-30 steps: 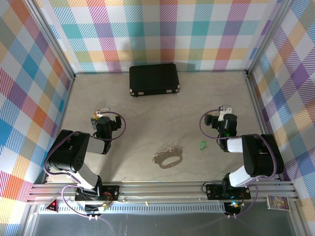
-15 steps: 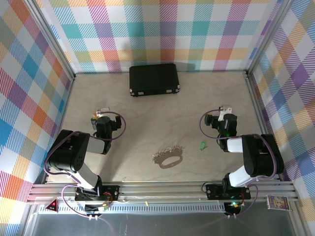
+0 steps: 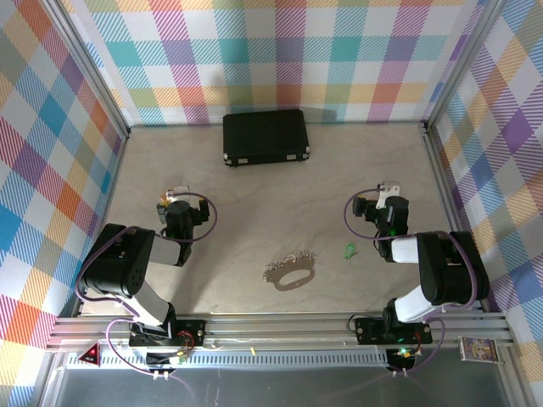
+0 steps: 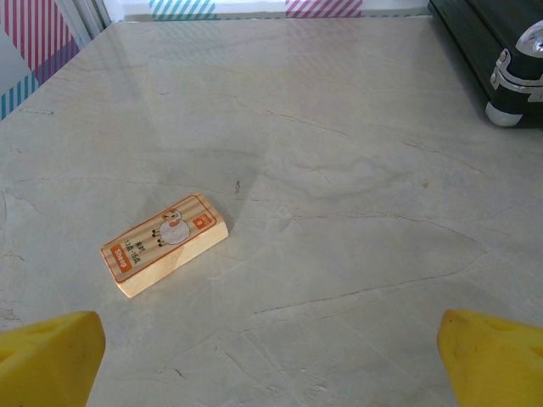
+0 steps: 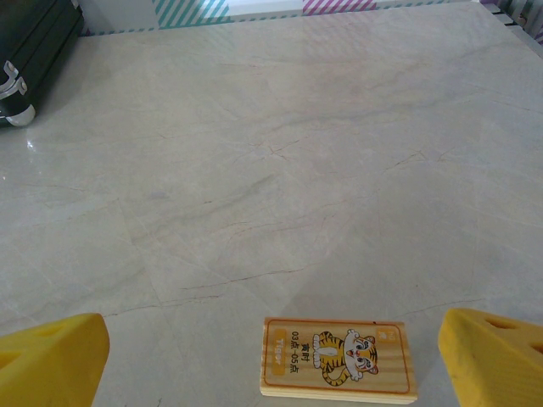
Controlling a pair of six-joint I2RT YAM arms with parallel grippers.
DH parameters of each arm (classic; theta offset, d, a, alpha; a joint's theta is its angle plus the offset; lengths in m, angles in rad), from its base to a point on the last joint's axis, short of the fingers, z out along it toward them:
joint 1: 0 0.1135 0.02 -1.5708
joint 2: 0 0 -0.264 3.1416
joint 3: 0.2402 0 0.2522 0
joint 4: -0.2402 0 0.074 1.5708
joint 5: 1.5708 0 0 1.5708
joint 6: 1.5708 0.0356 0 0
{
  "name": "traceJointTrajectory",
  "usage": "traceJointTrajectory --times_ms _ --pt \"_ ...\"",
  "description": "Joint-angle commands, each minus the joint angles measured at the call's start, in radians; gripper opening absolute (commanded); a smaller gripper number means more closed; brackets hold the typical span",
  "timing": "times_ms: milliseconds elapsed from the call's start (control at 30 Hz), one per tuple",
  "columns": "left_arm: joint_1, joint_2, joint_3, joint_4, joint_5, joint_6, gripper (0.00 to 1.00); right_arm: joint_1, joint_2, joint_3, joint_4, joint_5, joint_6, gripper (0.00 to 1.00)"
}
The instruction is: Put the keys on the keyring
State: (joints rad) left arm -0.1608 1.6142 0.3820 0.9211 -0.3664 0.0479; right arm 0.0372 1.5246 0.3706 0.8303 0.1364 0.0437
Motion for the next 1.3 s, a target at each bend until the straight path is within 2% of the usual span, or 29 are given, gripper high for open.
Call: traceJointTrajectory --times_ms 0,100,300,533,667,733,800,867,967,1133,1267 --pt "0.013 -0.025 -0.014 0.045 0.011 -0.013 1.00 -0.010 0.011 0.021 0.039 -0.020 -0.007 0.99" --pt "0.013 -0.025 -0.020 0.054 0.014 -0.010 1.00 -0.010 0.001 0.040 -0.003 -0.072 -0.031 0.99" --pt "0.013 -0.092 -0.020 -0.002 0.015 -0.009 1.00 -0.009 -0.058 0.041 -0.051 -0.071 -0.030 0.99" --pt "0.008 -0.288 0.076 -0.348 -0.003 -0.045 1.00 -0.004 -0.170 0.096 -0.263 -0.026 -0.014 0.99" --pt "-0.019 -0.400 0.166 -0.583 0.043 -0.120 1.00 0.064 -0.297 0.109 -0.393 0.051 -0.008 0.99" --pt "-0.049 -0.454 0.205 -0.678 0.040 -0.146 1.00 0.098 -0.370 0.133 -0.502 0.094 0.037 0.99" --pt "-0.073 -0.507 0.236 -0.771 0.037 -0.216 1.00 0.110 -0.433 0.200 -0.701 0.143 0.167 0.99" --pt "-0.096 -0.552 0.280 -0.872 0.086 -0.242 1.00 0.118 -0.472 0.261 -0.874 0.087 0.251 0.99" --pt "-0.124 -0.591 0.368 -1.063 0.101 -0.293 1.00 0.157 -0.517 0.310 -1.043 0.088 0.339 0.99" --pt "-0.125 -0.623 0.498 -1.332 0.164 -0.362 1.00 0.192 -0.525 0.412 -1.265 0.018 0.349 0.99" --pt "-0.126 -0.621 0.570 -1.488 0.280 -0.365 1.00 0.222 -0.539 0.463 -1.407 -0.022 0.367 0.99"
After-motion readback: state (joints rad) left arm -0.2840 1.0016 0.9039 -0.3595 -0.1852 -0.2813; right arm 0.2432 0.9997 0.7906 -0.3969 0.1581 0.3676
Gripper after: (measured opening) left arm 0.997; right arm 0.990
